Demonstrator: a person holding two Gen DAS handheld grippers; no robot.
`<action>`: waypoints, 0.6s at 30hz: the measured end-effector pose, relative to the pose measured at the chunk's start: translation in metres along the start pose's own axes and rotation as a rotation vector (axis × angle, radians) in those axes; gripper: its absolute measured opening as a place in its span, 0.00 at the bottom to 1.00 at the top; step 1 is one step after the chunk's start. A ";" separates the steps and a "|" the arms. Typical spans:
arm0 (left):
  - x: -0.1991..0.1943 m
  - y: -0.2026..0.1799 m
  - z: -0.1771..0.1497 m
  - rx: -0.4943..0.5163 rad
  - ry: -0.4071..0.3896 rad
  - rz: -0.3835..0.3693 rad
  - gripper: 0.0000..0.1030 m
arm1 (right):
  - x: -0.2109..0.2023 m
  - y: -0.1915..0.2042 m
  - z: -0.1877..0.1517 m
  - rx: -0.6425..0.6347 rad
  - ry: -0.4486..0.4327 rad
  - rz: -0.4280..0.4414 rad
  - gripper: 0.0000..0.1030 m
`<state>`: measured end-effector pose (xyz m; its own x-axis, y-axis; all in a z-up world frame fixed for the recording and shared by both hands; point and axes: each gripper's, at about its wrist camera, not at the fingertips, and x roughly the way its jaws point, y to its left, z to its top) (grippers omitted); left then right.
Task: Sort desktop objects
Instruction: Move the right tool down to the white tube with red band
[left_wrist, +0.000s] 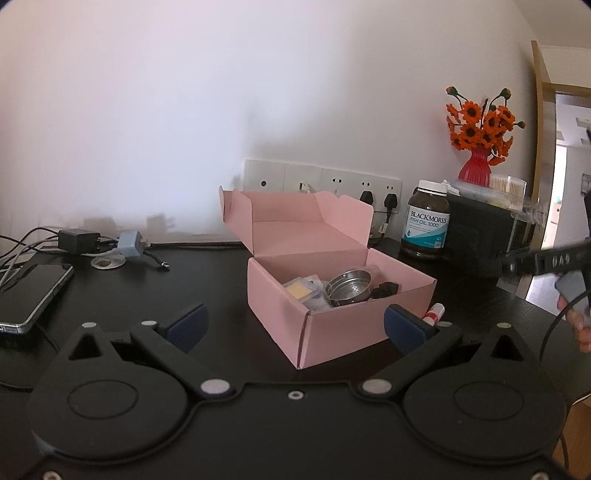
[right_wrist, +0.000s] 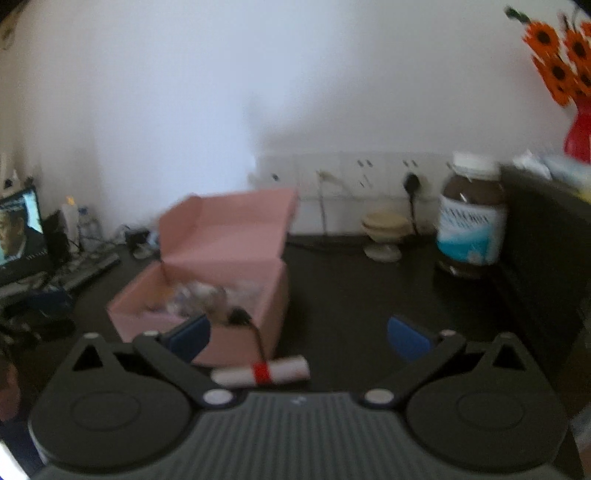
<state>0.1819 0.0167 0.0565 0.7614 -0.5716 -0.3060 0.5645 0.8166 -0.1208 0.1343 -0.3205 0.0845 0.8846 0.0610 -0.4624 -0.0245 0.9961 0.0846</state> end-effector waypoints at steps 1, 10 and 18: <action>0.000 0.000 0.000 0.000 0.000 -0.001 1.00 | 0.002 -0.004 -0.003 0.009 0.019 -0.006 0.99; 0.000 0.001 0.000 -0.008 0.001 0.001 1.00 | 0.023 0.001 -0.017 -0.006 0.121 0.008 0.99; 0.000 0.000 0.000 0.001 0.001 -0.003 1.00 | 0.043 0.027 -0.019 -0.198 0.168 0.045 0.99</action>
<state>0.1821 0.0164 0.0563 0.7593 -0.5738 -0.3069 0.5669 0.8149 -0.1209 0.1632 -0.2894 0.0498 0.7912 0.0992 -0.6034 -0.1679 0.9841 -0.0584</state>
